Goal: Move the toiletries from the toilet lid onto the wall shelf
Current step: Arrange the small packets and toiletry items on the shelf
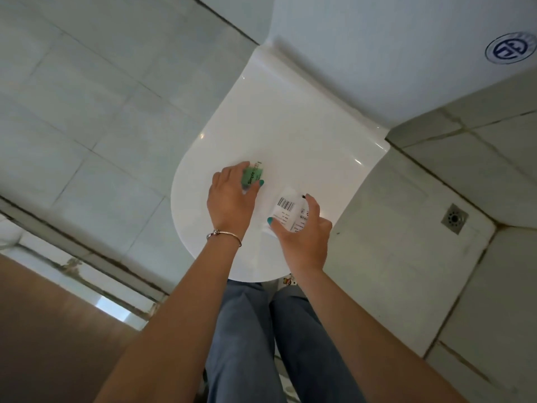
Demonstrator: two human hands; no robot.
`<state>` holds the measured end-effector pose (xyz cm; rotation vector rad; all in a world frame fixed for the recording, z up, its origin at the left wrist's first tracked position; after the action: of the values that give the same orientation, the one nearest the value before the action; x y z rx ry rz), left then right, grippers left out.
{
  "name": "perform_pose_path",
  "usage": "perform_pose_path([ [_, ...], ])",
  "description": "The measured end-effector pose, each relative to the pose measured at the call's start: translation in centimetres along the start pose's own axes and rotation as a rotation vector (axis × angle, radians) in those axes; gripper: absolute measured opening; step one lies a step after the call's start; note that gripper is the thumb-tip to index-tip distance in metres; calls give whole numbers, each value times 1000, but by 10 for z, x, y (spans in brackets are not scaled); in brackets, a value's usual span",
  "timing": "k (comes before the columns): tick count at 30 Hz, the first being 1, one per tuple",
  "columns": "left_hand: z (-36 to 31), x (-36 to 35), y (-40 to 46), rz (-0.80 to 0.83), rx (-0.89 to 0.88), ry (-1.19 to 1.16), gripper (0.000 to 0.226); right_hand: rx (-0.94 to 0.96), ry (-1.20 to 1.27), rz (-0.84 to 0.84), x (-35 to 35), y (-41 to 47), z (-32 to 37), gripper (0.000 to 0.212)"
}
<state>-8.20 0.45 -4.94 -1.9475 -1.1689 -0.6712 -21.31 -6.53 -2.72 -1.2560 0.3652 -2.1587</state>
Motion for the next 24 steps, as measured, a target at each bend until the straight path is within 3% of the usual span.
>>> perform_pose_path([
  [6,5,-5,7,26,-31,26,38,33,72,-4,-3,2,-2,69],
  [10,1,-5,9,110,-34,14,22,41,155,34,2,3,-4,61],
  [14,-16,5,4,196,59,-143,17,54,317,18,20,3,6,55],
  [19,-76,66,-4,245,121,-382,15,152,526,-74,71,-5,54,56],
  [24,-158,158,-24,267,40,-588,13,287,690,-177,160,-35,131,58],
])
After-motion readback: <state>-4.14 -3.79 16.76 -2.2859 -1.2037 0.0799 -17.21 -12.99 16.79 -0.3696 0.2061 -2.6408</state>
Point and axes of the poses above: each hand's wrist, its own y-axis towards the middle knuckle, its own x-axis out of the back of the hand, z = x × y, the point moved 1 cm from there along y, towards the middle knuckle, and after that the axes turned 6 degrees about x, right-handed, at the moved point
